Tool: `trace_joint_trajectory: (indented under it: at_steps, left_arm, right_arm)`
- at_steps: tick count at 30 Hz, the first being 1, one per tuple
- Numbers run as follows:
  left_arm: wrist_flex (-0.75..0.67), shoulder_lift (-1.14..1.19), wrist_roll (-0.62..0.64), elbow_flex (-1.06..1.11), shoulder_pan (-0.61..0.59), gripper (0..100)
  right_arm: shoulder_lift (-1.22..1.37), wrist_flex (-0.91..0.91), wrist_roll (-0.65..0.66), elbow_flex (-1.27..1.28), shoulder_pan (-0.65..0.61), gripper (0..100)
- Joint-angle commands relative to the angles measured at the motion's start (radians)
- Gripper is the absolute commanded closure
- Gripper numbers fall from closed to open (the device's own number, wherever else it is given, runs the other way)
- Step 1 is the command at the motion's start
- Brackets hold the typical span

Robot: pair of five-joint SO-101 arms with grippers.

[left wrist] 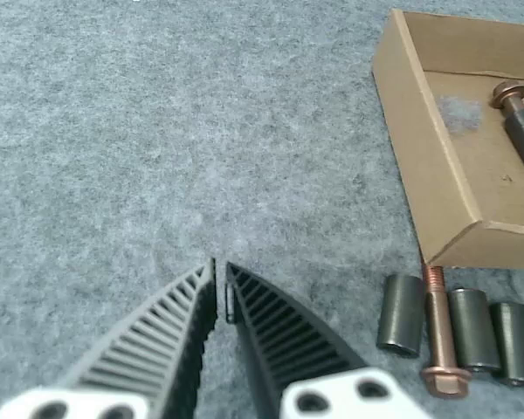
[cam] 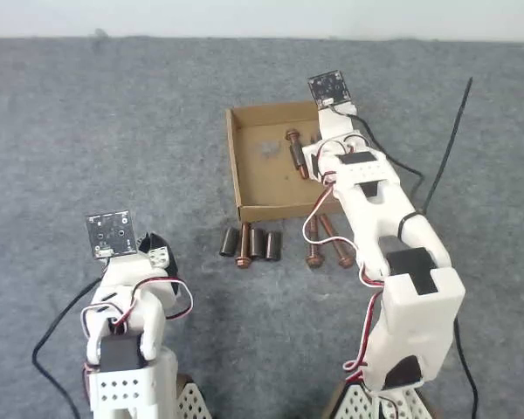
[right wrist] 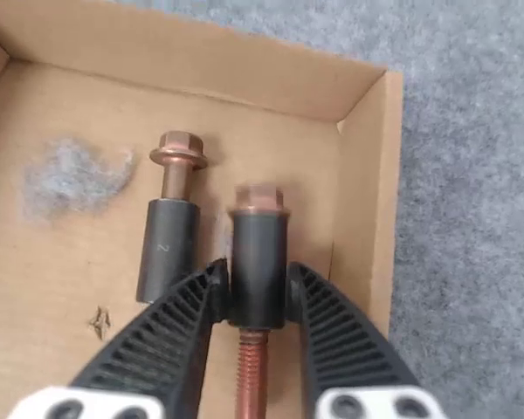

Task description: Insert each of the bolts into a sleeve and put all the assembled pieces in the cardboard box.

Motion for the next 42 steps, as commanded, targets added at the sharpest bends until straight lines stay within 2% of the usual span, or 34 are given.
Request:
trace_joint_trajectory:
  at_steps: [1,6,10,16,24,27,31,40,42]
  left_arm:
    - [0.005,-0.003,-0.009,-0.008,0.0,99]
    - [0.005,-0.003,-0.009,-0.008,0.0,99]
    - [0.005,-0.003,-0.009,-0.008,0.0,99]
    - [0.003,-0.003,-0.011,-0.008,0.0,99]
    - [0.006,-0.003,-0.011,-0.008,0.0,99]
    - [0.006,-0.003,-0.011,-0.008,0.0,99]
    - [0.006,-0.003,-0.011,-0.008,0.0,99]
    - [0.006,-0.003,-0.011,-0.008,-0.002,99]
    - [0.006,-0.003,-0.011,-0.008,0.0,99]
  right_arm:
    - [-0.033,0.101,0.012,-0.127,-0.024,88.0]
    - [-0.035,0.294,0.006,-0.264,-0.036,88.8]
    - [-0.101,0.43,-0.086,-0.315,-0.051,99.5]
    - [-0.254,0.63,-0.121,-0.315,-0.088,99.5]
    - [-0.305,1.0,-0.127,-0.313,-0.24,99.1]
    - [-0.302,1.099,-0.206,-0.311,-0.305,99.1]
    - [-0.303,1.066,-0.281,-0.255,-0.334,99.1]
    - [-0.303,0.797,-0.29,-0.002,-0.349,98.5]
    - [-0.303,0.753,-0.288,0.049,-0.349,94.8]
